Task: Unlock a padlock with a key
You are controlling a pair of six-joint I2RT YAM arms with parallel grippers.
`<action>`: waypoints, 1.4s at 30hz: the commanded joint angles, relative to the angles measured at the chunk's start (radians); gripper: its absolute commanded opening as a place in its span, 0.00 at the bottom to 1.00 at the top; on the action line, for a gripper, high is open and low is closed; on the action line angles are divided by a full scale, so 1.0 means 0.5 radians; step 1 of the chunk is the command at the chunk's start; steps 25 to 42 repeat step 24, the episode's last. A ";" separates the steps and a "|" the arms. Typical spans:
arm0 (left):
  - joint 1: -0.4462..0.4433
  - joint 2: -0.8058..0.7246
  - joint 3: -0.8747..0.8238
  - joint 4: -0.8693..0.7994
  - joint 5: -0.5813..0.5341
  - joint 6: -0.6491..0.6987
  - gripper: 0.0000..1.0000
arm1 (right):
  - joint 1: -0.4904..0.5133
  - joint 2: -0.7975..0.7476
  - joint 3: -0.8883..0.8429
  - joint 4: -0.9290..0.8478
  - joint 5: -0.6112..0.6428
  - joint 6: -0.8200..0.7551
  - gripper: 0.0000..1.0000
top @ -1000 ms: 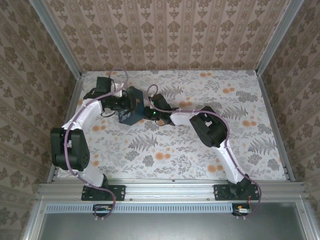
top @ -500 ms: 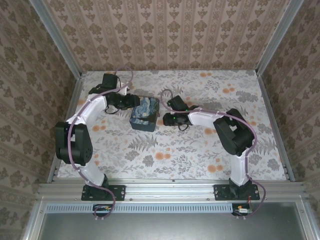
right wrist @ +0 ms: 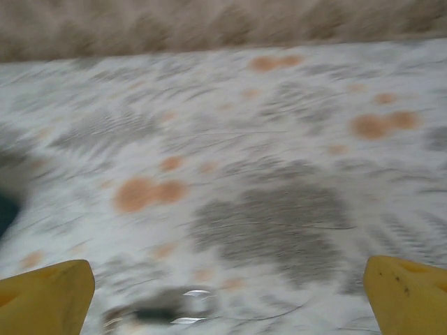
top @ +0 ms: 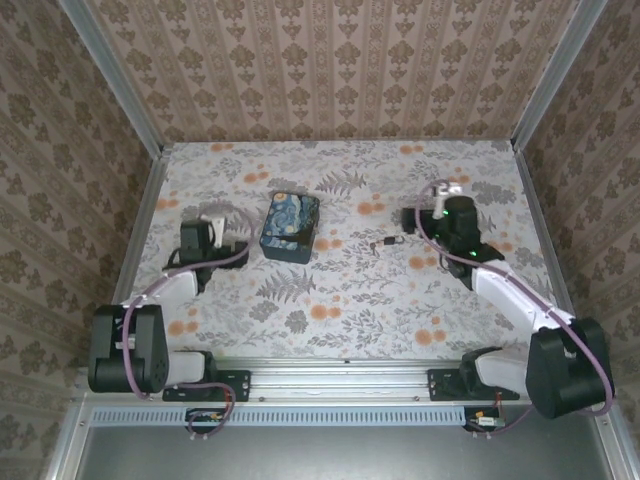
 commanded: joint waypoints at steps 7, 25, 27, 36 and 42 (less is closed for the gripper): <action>0.192 0.502 -0.272 1.704 0.190 0.075 1.00 | -0.319 0.639 -0.497 1.422 -0.162 -0.236 1.00; 0.003 0.461 -0.251 1.589 -0.277 0.147 1.00 | -0.341 0.641 -0.458 1.349 -0.204 -0.216 1.00; 0.003 0.461 -0.251 1.589 -0.277 0.147 1.00 | -0.341 0.641 -0.458 1.349 -0.204 -0.216 1.00; 0.003 0.461 -0.251 1.589 -0.277 0.147 1.00 | -0.341 0.641 -0.458 1.349 -0.204 -0.216 1.00; 0.003 0.461 -0.251 1.589 -0.277 0.147 1.00 | -0.341 0.641 -0.458 1.349 -0.204 -0.216 1.00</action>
